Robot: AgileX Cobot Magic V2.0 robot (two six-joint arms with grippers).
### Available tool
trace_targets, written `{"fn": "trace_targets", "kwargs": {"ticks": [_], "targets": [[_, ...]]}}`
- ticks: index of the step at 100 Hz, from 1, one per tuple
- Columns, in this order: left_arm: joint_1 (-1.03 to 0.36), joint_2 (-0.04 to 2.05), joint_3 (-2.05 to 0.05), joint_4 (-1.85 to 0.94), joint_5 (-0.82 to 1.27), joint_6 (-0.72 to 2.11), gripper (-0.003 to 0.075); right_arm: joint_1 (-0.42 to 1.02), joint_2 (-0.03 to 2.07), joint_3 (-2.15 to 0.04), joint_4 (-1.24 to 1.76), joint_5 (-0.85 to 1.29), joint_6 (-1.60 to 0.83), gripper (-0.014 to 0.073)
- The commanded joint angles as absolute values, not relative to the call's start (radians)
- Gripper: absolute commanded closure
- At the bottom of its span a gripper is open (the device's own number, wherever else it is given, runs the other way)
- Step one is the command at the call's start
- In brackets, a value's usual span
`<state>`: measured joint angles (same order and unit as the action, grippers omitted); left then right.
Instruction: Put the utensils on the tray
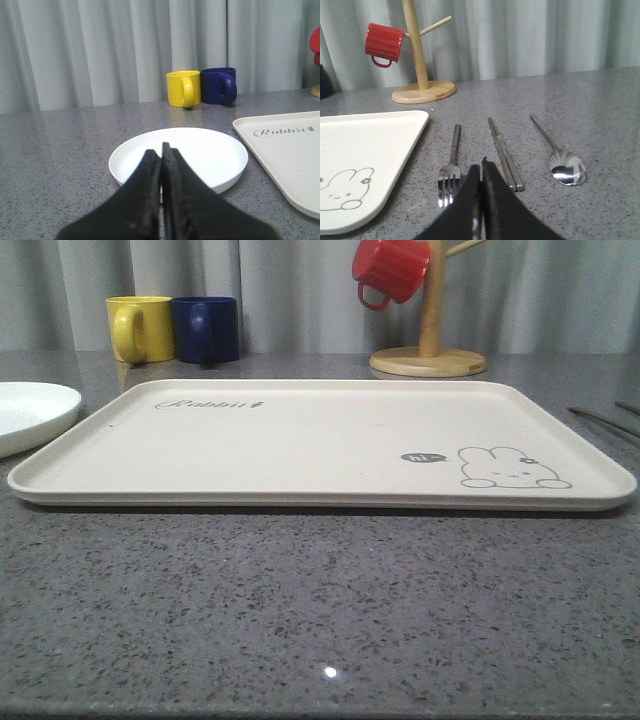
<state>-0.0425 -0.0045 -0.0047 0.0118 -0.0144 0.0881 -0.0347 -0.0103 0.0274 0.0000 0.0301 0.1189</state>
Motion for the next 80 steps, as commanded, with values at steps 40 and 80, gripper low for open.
{"fn": "trace_targets", "kwargs": {"ticks": [40,80], "targets": [[-0.038,-0.039,0.003,0.006,-0.065,0.079,0.0738,-0.032,-0.032,0.01,0.0,-0.047,0.111,0.0662],[-0.038,0.175,-0.363,-0.079,0.25,0.079,0.0738,-0.032,-0.032,0.01,0.0,-0.047,0.111,0.0662]]}}
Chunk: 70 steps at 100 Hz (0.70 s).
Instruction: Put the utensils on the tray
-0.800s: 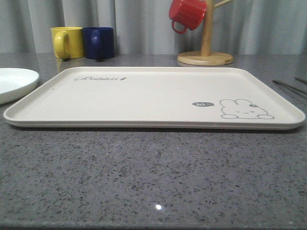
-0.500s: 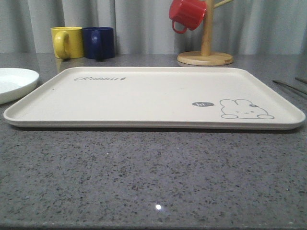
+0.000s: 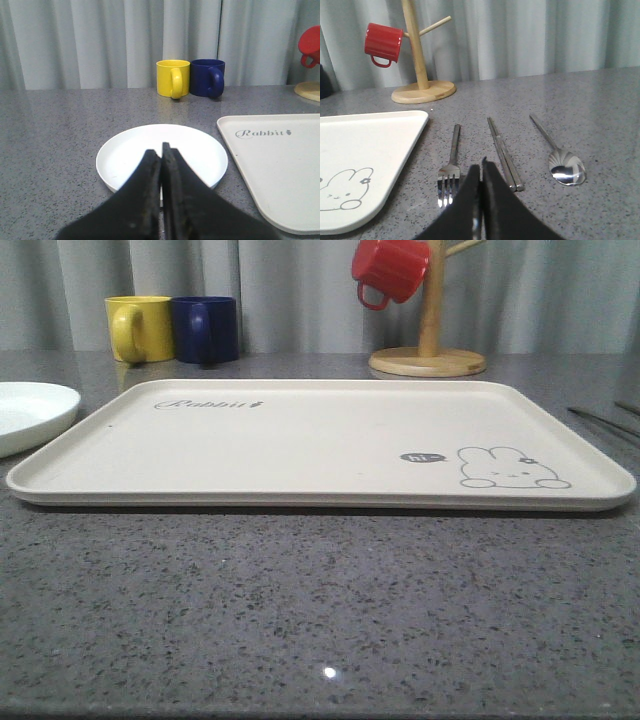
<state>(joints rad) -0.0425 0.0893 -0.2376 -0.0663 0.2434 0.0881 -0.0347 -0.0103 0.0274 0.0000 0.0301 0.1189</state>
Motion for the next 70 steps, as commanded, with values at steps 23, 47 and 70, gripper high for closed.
{"fn": "trace_targets", "kwargs": {"ticks": [23,47,70], "targets": [[-0.038,0.429,-0.681,-0.031,0.536,0.087,0.0738,-0.032,-0.032,0.01,0.0,-0.047,0.111,0.0662],[-0.038,0.669,-0.908,-0.029,0.769,0.088,0.0738,-0.032,-0.032,0.01,0.0,-0.047,0.111,0.0662],[-0.038,0.788,-0.942,-0.029,0.79,0.088,0.0737,-0.032,-0.032,0.01,0.0,-0.047,0.111,0.0662]]}}
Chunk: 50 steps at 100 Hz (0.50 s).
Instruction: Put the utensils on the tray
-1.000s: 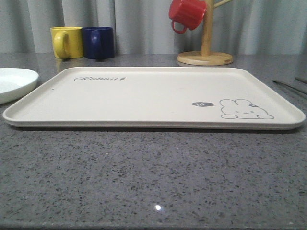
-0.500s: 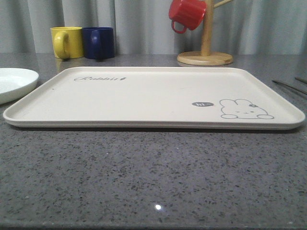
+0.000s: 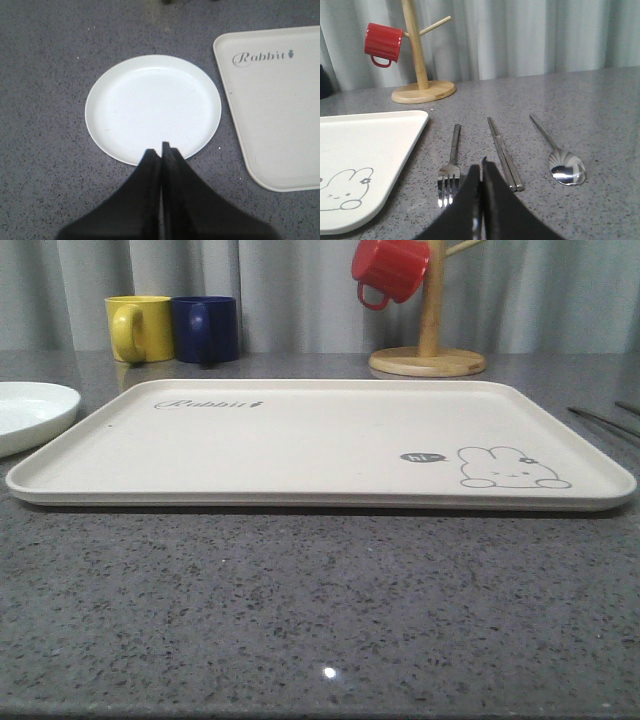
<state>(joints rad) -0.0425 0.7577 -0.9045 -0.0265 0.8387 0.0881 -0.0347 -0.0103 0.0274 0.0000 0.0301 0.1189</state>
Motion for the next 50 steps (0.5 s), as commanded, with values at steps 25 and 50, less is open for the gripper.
{"fn": "trace_targets", "kwargs": {"ticks": [25,50], "targets": [[-0.038,0.814,-0.942,-0.029,0.822,0.088,0.0537,-0.032,-0.032,0.01,0.0,-0.047,0.111,0.0662],[-0.038,0.814,-0.942,-0.029,0.818,0.088,0.0214,-0.032,-0.032,0.01,0.0,-0.047,0.111,0.0662]]}}
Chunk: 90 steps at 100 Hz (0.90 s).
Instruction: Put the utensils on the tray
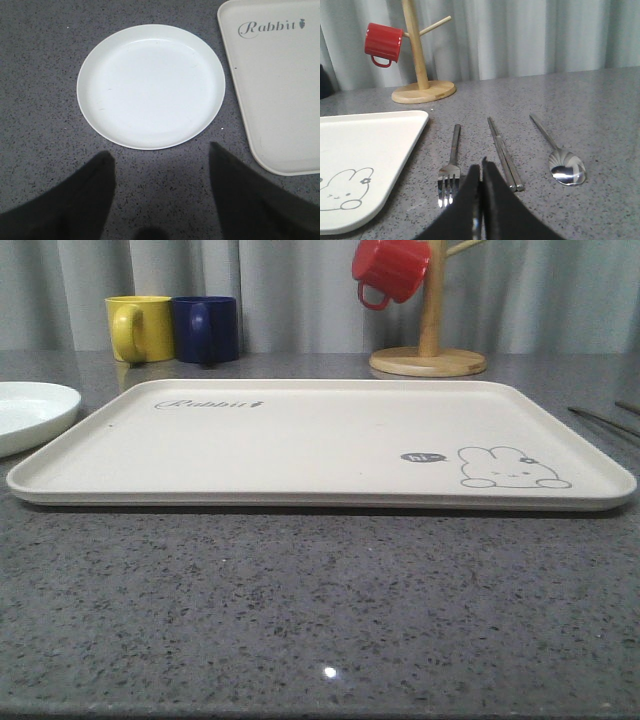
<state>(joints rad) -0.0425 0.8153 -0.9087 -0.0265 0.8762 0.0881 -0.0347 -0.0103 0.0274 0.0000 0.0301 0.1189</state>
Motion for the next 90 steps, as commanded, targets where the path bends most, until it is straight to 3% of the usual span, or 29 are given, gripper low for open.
{"fn": "trace_targets", "kwargs": {"ticks": [1,30,64,90], "targets": [[-0.038,0.814,-0.942,-0.029,0.817,0.088,0.0214,-0.032,-0.032,0.01,0.0,-0.047,0.111,0.0662],[-0.029,1.0,-1.055,0.0,0.815,0.029,0.0214,-0.032,-0.032,0.01,0.0,-0.047,0.111,0.0662],[0.121,1.34,-1.282,-0.03,0.864,0.036,0.0214,-0.032,-0.032,0.01,0.0,-0.047,0.111,0.0662],[0.188,1.513,-1.311,-0.043,0.866,0.046,0.0214,-0.032,-0.032,0.01,0.0,-0.047,0.111,0.0662]]}}
